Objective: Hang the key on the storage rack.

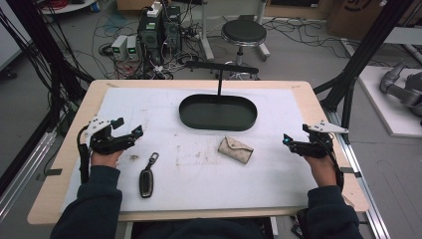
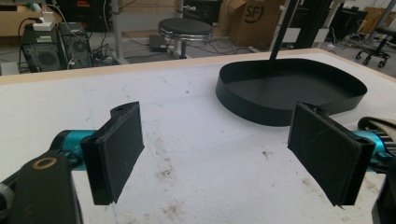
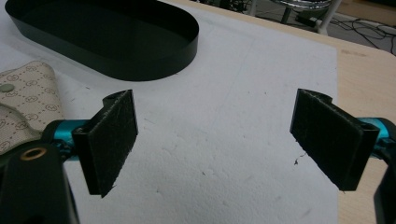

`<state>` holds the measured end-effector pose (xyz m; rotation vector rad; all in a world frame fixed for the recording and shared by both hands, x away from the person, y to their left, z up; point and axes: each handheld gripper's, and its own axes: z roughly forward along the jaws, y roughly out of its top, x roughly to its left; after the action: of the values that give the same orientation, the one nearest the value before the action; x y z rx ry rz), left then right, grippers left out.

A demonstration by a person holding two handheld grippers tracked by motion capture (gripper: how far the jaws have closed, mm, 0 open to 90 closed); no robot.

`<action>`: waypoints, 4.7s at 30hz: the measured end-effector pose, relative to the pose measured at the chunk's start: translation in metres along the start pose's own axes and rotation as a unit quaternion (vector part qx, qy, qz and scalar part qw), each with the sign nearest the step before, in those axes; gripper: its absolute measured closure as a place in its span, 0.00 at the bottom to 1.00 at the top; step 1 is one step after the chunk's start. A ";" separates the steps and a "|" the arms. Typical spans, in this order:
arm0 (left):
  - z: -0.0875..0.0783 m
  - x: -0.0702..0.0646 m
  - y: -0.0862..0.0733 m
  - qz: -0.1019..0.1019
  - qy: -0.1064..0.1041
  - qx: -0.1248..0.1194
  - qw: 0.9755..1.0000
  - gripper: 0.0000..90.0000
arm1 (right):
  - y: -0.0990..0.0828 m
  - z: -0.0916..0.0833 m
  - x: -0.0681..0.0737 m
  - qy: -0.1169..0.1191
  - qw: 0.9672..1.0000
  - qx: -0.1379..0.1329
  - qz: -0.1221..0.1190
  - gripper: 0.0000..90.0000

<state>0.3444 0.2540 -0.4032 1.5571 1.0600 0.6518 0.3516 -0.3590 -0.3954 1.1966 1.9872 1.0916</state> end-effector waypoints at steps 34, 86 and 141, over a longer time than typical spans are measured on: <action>0.023 -0.044 -0.028 0.026 -0.046 0.219 0.974 0.42 | 0.002 0.005 0.006 -0.005 1.000 0.005 -0.011 0.17; 0.011 -0.052 -0.039 -0.020 0.079 0.260 0.962 0.38 | 0.002 0.006 0.006 -0.008 1.000 0.006 -0.008 0.17; 0.034 -0.050 0.042 0.004 -0.013 0.108 0.994 0.54 | 0.001 0.007 0.006 -0.005 1.000 0.011 -0.008 0.18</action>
<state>0.3624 0.1937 -0.3657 1.7510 1.1346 0.5347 0.3545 -0.3511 -0.3984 1.1922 2.0037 1.0560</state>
